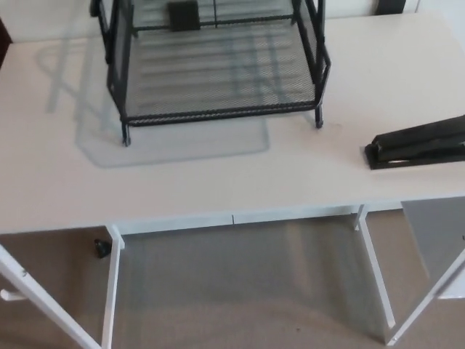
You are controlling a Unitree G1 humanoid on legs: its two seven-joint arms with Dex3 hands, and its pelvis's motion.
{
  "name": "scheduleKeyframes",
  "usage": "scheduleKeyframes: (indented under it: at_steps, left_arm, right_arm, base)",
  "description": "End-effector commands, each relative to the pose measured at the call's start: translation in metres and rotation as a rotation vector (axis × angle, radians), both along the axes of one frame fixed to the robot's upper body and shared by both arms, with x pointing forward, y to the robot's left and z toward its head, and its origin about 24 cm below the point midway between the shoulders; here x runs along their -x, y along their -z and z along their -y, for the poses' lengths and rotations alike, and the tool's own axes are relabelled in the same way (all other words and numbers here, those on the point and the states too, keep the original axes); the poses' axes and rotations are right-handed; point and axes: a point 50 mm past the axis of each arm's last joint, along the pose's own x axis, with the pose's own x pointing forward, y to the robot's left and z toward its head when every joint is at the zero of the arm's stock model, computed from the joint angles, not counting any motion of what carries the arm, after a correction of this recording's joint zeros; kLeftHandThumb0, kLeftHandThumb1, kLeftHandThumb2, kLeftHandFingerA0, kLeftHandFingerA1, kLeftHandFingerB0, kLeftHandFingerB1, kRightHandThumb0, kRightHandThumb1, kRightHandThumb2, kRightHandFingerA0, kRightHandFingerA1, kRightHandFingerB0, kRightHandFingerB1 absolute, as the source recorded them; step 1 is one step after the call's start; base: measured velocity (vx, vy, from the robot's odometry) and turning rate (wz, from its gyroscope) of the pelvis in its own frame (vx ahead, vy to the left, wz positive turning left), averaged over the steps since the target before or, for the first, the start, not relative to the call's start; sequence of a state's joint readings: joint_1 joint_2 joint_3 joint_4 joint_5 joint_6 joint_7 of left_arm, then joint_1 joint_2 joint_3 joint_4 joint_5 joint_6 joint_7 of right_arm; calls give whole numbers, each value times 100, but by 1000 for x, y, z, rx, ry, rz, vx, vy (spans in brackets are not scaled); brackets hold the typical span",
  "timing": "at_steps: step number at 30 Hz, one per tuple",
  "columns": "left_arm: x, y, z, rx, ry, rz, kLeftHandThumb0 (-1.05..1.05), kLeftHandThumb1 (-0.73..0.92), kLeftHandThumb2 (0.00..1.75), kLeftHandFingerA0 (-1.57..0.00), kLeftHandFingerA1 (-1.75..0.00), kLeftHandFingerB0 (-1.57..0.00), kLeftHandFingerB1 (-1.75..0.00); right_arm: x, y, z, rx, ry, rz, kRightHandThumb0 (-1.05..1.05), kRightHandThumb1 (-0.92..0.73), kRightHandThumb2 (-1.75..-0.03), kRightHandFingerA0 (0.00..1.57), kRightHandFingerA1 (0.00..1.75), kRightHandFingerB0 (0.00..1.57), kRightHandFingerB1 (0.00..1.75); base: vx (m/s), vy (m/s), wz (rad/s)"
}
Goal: The robot walks towards a desk on which a file tray is kept in the middle and a stapler is kept to its right. The robot lifts the stapler using its right hand and places it on the file tray.
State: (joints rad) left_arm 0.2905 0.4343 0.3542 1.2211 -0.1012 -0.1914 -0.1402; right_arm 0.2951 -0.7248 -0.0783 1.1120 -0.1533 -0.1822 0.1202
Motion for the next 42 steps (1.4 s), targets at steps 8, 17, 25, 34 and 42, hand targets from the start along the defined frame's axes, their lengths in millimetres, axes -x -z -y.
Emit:
scheduleKeyframes:
  at_steps: [8, 17, 25, 34, 42]
  left_arm:
    - [-1, -13, -10, -34, 32, 60, -55, 36, 76, -56, -58, -55, -54]
    - [-2, -13, -13, -39, -5, 47, -65, 33, 72, -66, -55, -65, -51]
    - [-1, -15, -14, -39, -2, 41, -58, 35, 73, -62, -55, -61, -51]
    - [-7, -20, -21, -54, -23, 54, -59, 33, 70, -64, -54, -64, -51]
    - [-14, -25, -26, -38, -94, 149, -53, 43, 87, -67, -71, -42, -55]
  right_arm:
    - [7, 4, -3, -7, 0, -23, -74, -75, -62, 9, 32, 13, 26]
    - [9, 5, -4, -9, 3, -19, -74, -75, -62, 9, 32, 13, 26]
    - [7, 5, -4, -9, 1, -18, -74, -75, -62, 9, 32, 13, 26]
    - [10, 11, -10, -26, 12, -18, -74, -75, -62, 9, 32, 13, 26]
    - [-40, -49, 21, -341, 479, 836, -66, -48, -78, 91, 129, 5, 24]
  base:
    - [20, 105, -3]
    - [66, 146, 7]
    - [3, -23, 3]
    - [0, 0, 0]
    - [0, 0, 0]
